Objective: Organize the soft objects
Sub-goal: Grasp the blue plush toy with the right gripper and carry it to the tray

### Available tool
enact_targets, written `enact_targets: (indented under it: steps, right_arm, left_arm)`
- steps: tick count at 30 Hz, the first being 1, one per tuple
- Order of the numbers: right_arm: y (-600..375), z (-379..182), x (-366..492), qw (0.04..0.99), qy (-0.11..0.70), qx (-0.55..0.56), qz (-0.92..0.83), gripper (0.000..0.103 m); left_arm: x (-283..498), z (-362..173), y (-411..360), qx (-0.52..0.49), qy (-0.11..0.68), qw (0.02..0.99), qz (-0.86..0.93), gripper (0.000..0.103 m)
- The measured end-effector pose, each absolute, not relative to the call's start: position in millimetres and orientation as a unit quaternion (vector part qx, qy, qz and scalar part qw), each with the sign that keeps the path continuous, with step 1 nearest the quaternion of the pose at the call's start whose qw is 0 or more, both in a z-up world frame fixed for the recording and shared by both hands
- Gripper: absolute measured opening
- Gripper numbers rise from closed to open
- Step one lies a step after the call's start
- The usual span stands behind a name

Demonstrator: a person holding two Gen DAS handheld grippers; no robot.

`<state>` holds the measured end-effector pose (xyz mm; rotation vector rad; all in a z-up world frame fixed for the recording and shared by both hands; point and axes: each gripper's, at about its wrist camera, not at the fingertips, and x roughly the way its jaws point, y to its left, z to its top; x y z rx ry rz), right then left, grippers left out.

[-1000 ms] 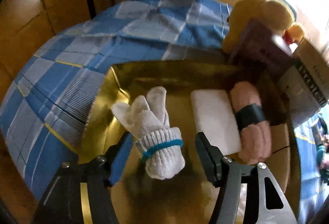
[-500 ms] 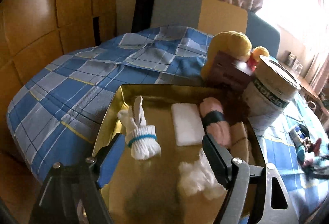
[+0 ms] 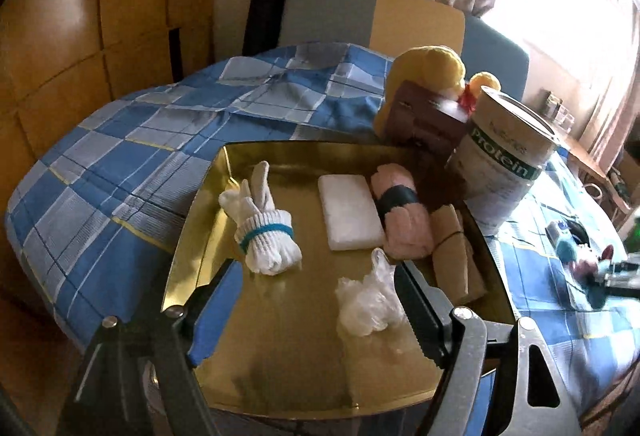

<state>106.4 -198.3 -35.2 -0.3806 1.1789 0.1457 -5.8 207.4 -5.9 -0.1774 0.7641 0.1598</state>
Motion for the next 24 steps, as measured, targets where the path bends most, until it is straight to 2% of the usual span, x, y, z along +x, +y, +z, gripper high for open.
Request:
enact_targets:
  steps: [7,19,24]
  right_arm:
    - [-188.7,10.0,137.8,0.847,0.521,-0.079,0.071,0.042]
    - [-150.1,82.8,253.7,0.887,0.462,-0.014,-0.006,0.042]
    - [-96.6,121.2,283.5,0.904,0.426,-0.018,0.013,0.042]
  left_arm:
    - [-4.4,-9.4,203.6,-0.092,0.377,0.919,0.064,0.079]
    - [-6.5,-4.0,211.2,-0.093,0.371,0.922,0.065,0.079]
    - [-8.2,-2.2,218.0,-0.095,0.367,0.923,0.070,0.079]
